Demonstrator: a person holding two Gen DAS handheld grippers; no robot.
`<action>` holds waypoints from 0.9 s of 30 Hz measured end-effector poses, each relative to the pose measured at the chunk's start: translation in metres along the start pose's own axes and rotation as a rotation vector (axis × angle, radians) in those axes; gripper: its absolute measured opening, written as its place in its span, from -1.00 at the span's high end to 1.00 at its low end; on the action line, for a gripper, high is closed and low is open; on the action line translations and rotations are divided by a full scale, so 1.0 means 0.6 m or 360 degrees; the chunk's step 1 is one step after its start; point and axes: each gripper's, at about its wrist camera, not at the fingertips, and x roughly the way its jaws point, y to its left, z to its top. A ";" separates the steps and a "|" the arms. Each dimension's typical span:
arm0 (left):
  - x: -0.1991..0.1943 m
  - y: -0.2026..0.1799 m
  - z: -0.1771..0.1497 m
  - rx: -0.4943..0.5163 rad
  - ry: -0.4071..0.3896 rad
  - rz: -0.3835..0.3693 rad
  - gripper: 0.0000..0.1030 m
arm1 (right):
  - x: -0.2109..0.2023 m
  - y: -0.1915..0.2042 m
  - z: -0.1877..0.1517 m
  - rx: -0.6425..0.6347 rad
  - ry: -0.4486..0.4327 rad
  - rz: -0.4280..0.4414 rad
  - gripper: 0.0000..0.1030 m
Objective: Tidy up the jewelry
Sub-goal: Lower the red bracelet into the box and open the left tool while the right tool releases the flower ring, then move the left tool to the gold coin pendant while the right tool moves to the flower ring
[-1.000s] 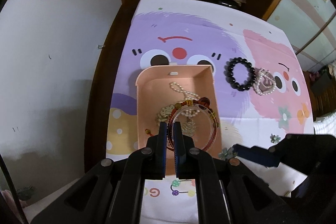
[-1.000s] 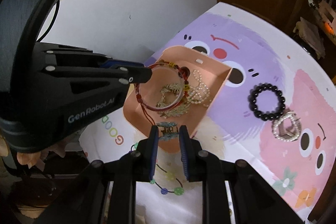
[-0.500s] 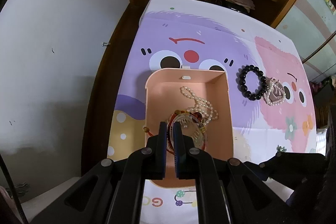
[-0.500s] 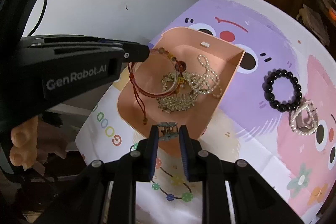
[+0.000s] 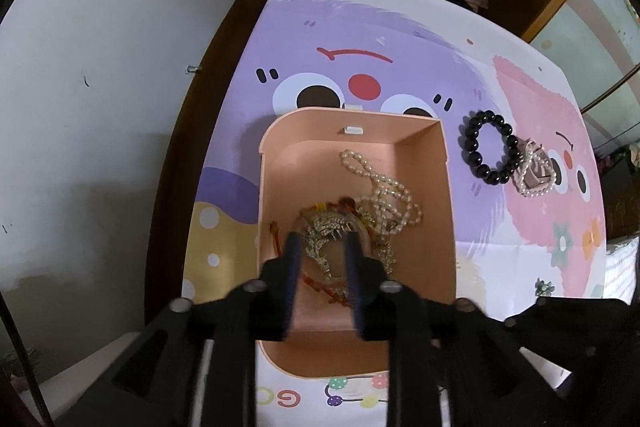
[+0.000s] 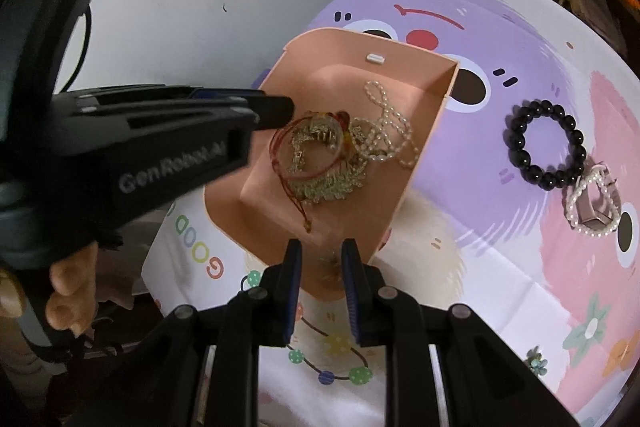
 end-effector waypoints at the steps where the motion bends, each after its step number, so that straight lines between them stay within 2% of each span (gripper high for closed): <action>1: 0.001 0.000 -0.001 0.0001 0.0006 0.0007 0.33 | -0.001 0.000 0.000 0.0002 0.0001 0.0002 0.60; 3: 0.001 -0.002 -0.002 0.0001 0.0005 0.0030 -0.10 | -0.004 -0.001 -0.001 0.0006 0.0006 0.0017 0.59; 5: -0.004 -0.005 -0.003 0.0013 -0.0022 0.0076 -0.31 | -0.008 -0.003 -0.002 0.0017 0.0005 0.0033 0.59; 10: -0.016 -0.014 -0.006 0.0034 -0.0045 0.0102 -0.38 | -0.021 -0.012 -0.009 0.0048 -0.0007 0.0057 0.58; 14: -0.025 -0.027 -0.011 0.0062 -0.0074 0.0109 -0.53 | -0.034 -0.021 -0.019 0.0063 -0.0025 0.0055 0.57; 24: -0.047 -0.079 -0.028 0.0151 -0.0094 0.0108 -0.58 | -0.062 -0.047 -0.041 0.0121 -0.0084 0.0038 0.50; 27: -0.054 -0.096 -0.035 0.0177 -0.0107 0.0072 -0.58 | -0.073 -0.056 -0.050 0.0142 -0.0110 0.0034 0.49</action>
